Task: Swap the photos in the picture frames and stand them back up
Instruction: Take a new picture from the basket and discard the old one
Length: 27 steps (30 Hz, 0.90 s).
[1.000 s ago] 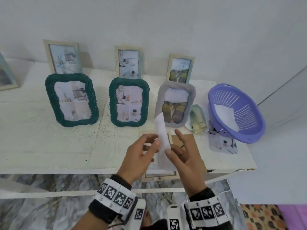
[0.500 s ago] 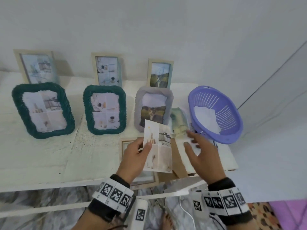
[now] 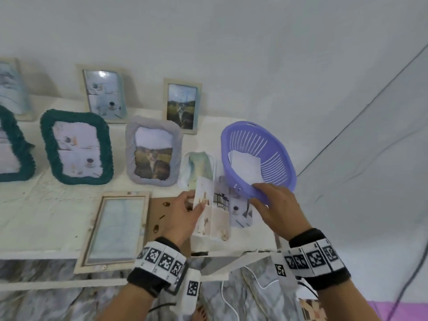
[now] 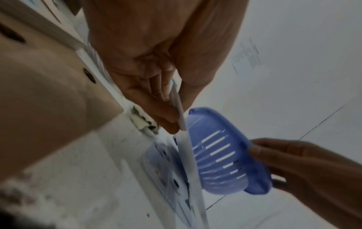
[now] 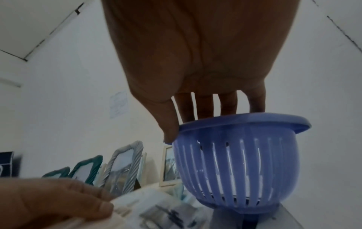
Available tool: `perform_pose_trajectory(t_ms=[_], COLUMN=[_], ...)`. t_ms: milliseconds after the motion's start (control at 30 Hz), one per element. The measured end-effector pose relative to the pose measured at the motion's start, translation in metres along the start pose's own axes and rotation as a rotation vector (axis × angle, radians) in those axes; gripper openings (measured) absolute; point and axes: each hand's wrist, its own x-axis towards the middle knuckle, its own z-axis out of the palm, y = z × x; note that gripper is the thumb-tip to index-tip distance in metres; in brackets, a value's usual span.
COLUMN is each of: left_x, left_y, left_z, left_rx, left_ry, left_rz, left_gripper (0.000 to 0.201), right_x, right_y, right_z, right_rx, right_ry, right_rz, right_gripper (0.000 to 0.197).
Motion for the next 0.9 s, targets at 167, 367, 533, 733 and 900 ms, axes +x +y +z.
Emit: perform_pose_trajectory(t_ms=[167, 367, 533, 733, 900], left_x=[0.009, 0.028, 0.032, 0.031, 0.033], left_y=[-0.001, -0.002, -0.001, 0.004, 0.008], left_z=[0.042, 0.071, 0.075, 0.068, 0.048], left_rx=[0.113, 0.376, 0.575, 0.621, 0.509], left_ry=[-0.005, 0.07, 0.094, 0.088, 0.131], left_rz=[-0.039, -0.022, -0.017, 0.073, 0.058], left_gripper=[0.017, 0.023, 0.029, 0.022, 0.026], right_x=[0.001, -0.003, -0.013, -0.019, -0.006], right_y=[0.013, 0.017, 0.012, 0.007, 0.008], right_z=[-0.024, -0.023, -0.007, 0.009, -0.005], right_rx=[0.139, 0.127, 0.091, 0.025, 0.156], right_ry=[0.025, 0.021, 0.017, -0.061, -0.171], right_rz=[-0.025, -0.057, -0.089, -0.087, -0.113], right_gripper=[0.039, 0.036, 0.034, 0.033, 0.043])
